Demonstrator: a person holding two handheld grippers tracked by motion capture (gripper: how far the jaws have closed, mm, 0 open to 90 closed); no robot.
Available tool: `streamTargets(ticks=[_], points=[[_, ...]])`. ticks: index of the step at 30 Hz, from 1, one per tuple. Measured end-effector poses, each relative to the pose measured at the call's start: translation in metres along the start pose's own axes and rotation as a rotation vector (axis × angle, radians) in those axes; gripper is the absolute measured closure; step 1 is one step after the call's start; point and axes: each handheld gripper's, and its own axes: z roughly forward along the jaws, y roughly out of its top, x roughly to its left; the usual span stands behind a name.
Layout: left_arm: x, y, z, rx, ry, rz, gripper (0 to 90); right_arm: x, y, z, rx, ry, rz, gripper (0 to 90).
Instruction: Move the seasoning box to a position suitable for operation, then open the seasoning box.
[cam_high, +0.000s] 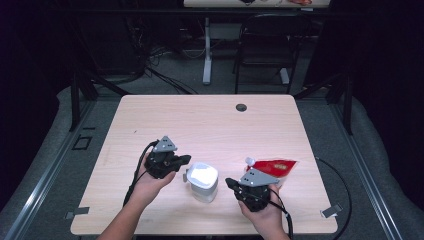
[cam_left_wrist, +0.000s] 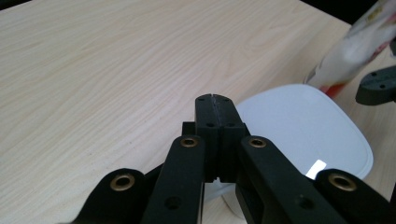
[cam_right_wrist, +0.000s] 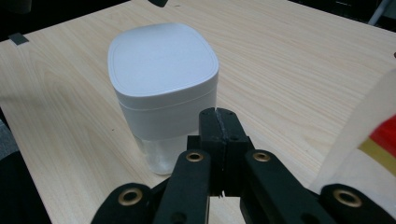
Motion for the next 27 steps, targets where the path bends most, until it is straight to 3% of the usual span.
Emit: streamTargets(ticks=[6, 27], points=[[-0.007, -0.005, 0.001, 0.009, -0.029, 0.020, 90.0, 0.006, -0.001, 0.005, 0.012, -0.001, -0.020, 90.0], [-0.010, -0.009, 0.003, -0.010, -0.031, 0.025, 90.0, 0.013, 0.001, 0.016, 0.031, 0.017, -0.038, 90.0]])
